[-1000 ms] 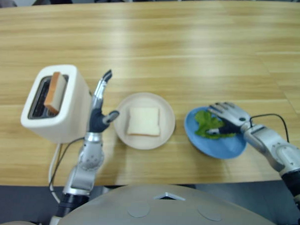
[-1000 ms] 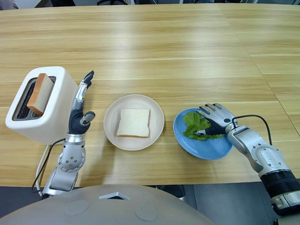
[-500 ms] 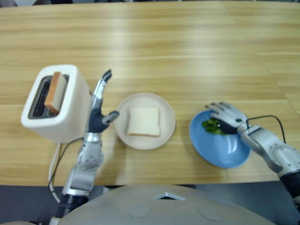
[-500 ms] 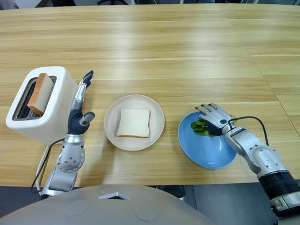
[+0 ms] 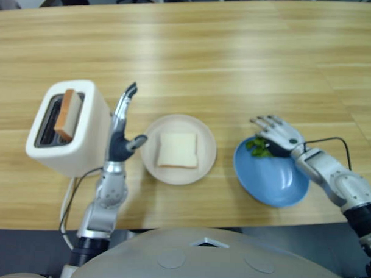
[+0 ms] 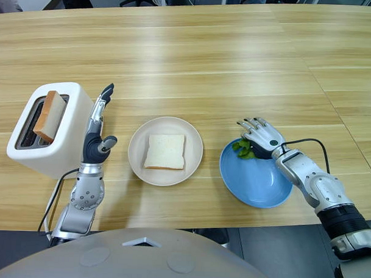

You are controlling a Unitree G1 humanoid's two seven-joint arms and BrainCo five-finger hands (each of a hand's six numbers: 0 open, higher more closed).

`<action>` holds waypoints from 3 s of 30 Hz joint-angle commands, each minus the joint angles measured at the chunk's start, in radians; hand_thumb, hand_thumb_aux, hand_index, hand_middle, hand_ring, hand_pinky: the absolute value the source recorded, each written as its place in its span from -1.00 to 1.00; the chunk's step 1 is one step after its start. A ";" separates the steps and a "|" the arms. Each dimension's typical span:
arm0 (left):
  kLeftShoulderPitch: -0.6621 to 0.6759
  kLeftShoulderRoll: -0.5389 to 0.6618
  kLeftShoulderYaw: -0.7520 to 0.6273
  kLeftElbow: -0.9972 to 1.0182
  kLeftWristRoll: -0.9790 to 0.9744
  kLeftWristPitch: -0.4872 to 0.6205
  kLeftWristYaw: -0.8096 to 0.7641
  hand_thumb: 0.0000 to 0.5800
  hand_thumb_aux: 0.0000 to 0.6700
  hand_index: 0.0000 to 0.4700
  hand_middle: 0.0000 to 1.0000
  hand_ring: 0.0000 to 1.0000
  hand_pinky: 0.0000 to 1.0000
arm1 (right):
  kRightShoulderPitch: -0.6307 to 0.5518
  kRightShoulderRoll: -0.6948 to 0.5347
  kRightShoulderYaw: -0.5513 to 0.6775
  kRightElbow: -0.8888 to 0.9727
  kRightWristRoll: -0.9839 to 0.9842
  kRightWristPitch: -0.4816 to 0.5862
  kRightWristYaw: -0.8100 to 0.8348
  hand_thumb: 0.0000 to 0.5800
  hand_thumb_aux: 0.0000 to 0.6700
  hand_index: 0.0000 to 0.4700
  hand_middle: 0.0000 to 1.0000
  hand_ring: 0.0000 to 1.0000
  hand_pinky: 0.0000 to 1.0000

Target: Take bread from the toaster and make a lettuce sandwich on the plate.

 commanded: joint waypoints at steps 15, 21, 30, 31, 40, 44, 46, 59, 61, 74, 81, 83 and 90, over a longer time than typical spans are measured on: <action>-0.031 -0.006 0.029 0.016 -0.041 0.001 -0.011 -1.00 -1.00 -1.00 -1.00 -1.00 -1.00 | -0.187 0.185 0.026 -0.172 0.178 -0.200 -0.027 1.00 1.00 0.96 -1.00 -1.00 -1.00; -0.035 0.002 0.039 0.004 -0.063 0.005 -0.030 -1.00 -1.00 -1.00 -1.00 -1.00 -1.00 | -0.259 0.337 0.169 -0.066 0.150 -0.251 0.023 1.00 1.00 0.96 -1.00 -1.00 -1.00; -0.024 0.001 0.056 -0.016 -0.088 0.013 -0.063 -1.00 -1.00 -1.00 -1.00 -1.00 -1.00 | -0.301 0.413 0.312 0.111 0.087 -0.280 0.051 1.00 1.00 0.96 -1.00 -1.00 -1.00; -0.023 0.000 0.057 -0.018 -0.089 0.013 -0.065 -1.00 -1.00 -1.00 -1.00 -1.00 -1.00 | -0.302 0.413 0.317 0.119 0.082 -0.281 0.045 1.00 1.00 0.96 -1.00 -1.00 -1.00; -0.020 -0.006 0.057 -0.021 -0.089 0.017 -0.079 -1.00 -1.00 -1.00 -1.00 -1.00 -1.00 | -0.335 0.449 0.351 0.209 0.042 -0.261 -0.010 1.00 1.00 0.96 -1.00 -1.00 -1.00; -0.021 -0.006 0.058 -0.023 -0.089 0.020 -0.086 -1.00 -1.00 -1.00 -1.00 -1.00 -1.00 | -0.365 0.482 0.356 0.276 0.021 -0.247 -0.087 1.00 1.00 0.96 -1.00 -1.00 -1.00; -0.021 -0.007 0.058 -0.023 -0.089 0.019 -0.088 -1.00 -1.00 -1.00 -1.00 -1.00 -1.00 | -0.386 0.503 0.358 0.314 0.015 -0.235 -0.128 1.00 1.00 0.96 -1.00 -1.00 -1.00; -0.022 -0.003 0.057 -0.025 -0.083 0.017 -0.099 -1.00 -1.00 -1.00 -1.00 -1.00 -1.00 | -0.418 0.545 0.415 0.419 0.031 -0.237 -0.178 0.76 0.30 0.27 -1.00 -1.00 -1.00; -0.023 -0.001 0.058 -0.025 -0.085 0.016 -0.101 -1.00 -1.00 -1.00 -1.00 -1.00 -1.00 | -0.416 0.547 0.416 0.420 0.046 -0.246 -0.169 0.84 0.44 0.41 -1.00 -1.00 -1.00; -0.042 0.006 0.072 -0.024 -0.087 0.017 -0.118 -1.00 -1.00 -1.00 -1.00 -1.00 -1.00 | -0.406 0.548 0.385 0.360 0.092 -0.255 -0.151 -1.00 -1.00 -1.00 -1.00 -1.00 -1.00; -0.054 0.014 0.080 -0.028 -0.087 0.018 -0.123 -1.00 -1.00 -1.00 -1.00 -1.00 -1.00 | -0.407 0.524 0.337 0.280 0.118 -0.237 -0.157 -1.00 -1.00 -1.00 -1.00 -1.00 -1.00; -0.057 0.016 0.085 -0.028 -0.088 0.017 -0.124 -1.00 -1.00 -1.00 -1.00 -1.00 -1.00 | -0.411 0.519 0.325 0.271 0.114 -0.227 -0.167 -1.00 -1.00 -1.00 -1.00 -1.00 -1.00; -0.057 0.061 0.177 -0.223 -0.035 0.095 -0.156 -1.00 -1.00 -1.00 -1.00 -1.00 -1.00 | -0.389 0.477 0.178 0.169 0.202 -0.225 -0.262 -1.00 -1.00 -1.00 -1.00 -1.00 -1.00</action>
